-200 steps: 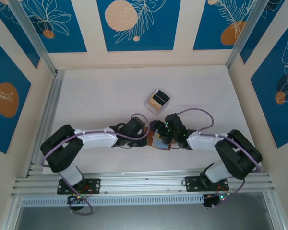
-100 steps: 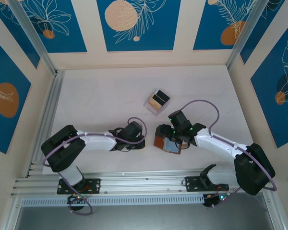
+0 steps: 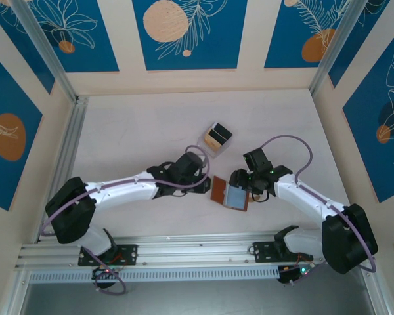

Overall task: Put the credit cards into the card holder
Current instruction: Move the card holder to the bottom-center of the table.

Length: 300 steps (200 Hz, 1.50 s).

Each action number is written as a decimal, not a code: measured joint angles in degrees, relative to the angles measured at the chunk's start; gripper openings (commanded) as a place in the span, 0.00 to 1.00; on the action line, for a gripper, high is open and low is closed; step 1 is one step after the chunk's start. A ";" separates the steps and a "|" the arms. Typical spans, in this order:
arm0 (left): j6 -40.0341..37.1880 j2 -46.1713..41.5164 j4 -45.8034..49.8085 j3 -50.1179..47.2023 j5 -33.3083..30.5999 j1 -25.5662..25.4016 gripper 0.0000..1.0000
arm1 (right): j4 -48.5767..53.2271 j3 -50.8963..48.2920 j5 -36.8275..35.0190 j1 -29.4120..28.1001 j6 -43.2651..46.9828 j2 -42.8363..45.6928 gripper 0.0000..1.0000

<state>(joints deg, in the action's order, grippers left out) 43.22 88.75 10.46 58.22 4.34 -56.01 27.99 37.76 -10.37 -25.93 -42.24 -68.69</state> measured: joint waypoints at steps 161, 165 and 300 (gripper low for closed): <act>0.39 20.87 -5.40 5.31 3.26 -0.79 0.11 | -0.28 -0.50 -0.04 -1.81 0.31 -4.55 0.56; 0.61 20.50 -5.81 4.66 3.04 -0.79 0.11 | -0.24 -0.46 -0.24 -2.21 0.31 -4.90 0.56; 3.39 13.94 -8.70 -4.35 -0.57 -0.81 0.11 | 0.07 8.26 -7.19 -12.11 2.32 -12.70 0.56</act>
<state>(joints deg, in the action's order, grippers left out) 46.61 102.69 1.76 53.87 3.77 -56.82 28.05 46.02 -17.56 -38.04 -39.92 -81.38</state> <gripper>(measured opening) 0.107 0.562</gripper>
